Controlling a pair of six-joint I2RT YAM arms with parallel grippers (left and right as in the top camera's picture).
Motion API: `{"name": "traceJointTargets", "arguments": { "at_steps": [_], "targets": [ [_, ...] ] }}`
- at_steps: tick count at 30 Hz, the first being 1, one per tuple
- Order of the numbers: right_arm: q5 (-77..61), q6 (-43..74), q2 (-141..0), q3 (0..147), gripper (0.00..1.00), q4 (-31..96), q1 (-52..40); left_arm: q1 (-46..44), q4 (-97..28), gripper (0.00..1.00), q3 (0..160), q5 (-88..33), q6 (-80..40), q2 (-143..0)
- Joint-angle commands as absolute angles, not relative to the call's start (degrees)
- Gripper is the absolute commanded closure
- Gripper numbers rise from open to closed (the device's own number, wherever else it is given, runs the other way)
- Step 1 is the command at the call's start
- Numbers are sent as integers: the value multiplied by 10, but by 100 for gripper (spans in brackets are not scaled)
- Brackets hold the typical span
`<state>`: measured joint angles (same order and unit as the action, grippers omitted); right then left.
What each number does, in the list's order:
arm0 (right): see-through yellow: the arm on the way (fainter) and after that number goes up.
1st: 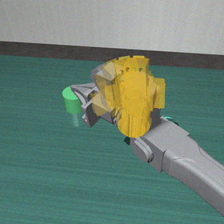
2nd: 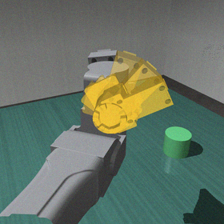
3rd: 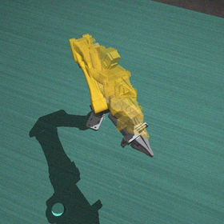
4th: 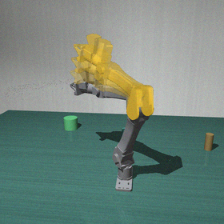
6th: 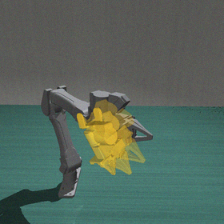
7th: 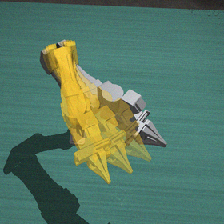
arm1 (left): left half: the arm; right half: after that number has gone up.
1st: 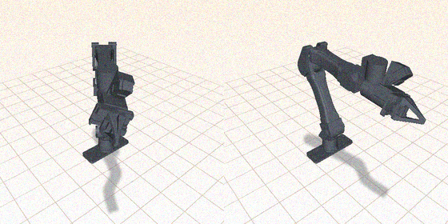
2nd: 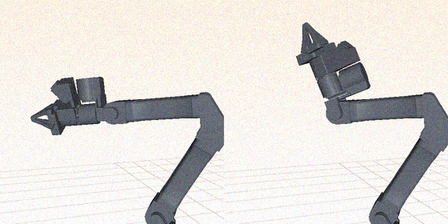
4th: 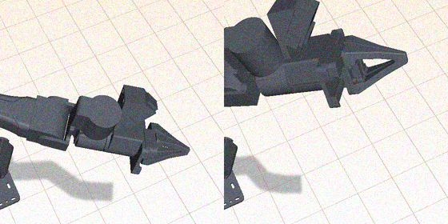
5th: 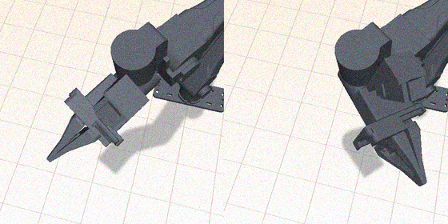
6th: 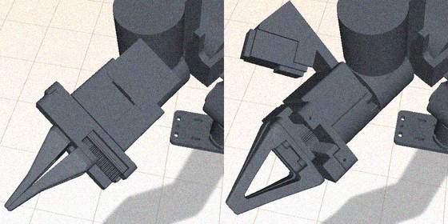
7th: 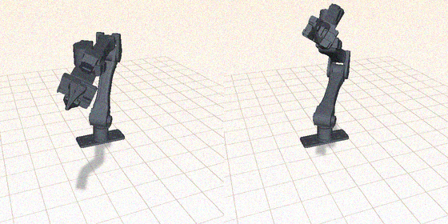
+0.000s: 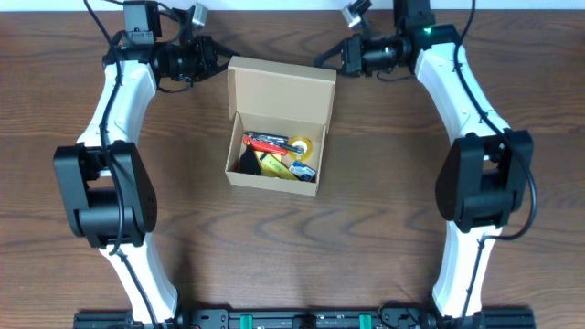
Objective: Pack container
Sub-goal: 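Push the lid forward with both grippers to close the box, then press down on the closed lid with both grippers from each side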
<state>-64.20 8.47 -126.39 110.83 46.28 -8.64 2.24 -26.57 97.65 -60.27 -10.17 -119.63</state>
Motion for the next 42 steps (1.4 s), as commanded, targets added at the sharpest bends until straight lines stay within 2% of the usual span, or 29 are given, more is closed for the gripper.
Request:
{"name": "traceJointTargets", "arguments": {
  "at_steps": [1,10,22,30,37,42],
  "targets": [
    [-614,16,-1251,1110,99,508,-107,24,-276,94,991,-613,-70,-1166],
    [-550,-88,-1251,1109,98,632,-141,24,-322,94,991,-608,-3,-1147],
    [-432,-159,-1227,1110,98,760,-147,22,-494,94,991,-471,131,-1110],
    [-346,-164,-1187,1110,99,799,-166,22,-586,94,991,-406,157,-1109],
    [-296,-164,-1176,1110,98,841,-211,15,-669,94,991,-395,201,-1104],
    [-270,-164,-1176,1109,99,861,-239,-1,-719,94,991,-328,212,-1094]
  ]
}}
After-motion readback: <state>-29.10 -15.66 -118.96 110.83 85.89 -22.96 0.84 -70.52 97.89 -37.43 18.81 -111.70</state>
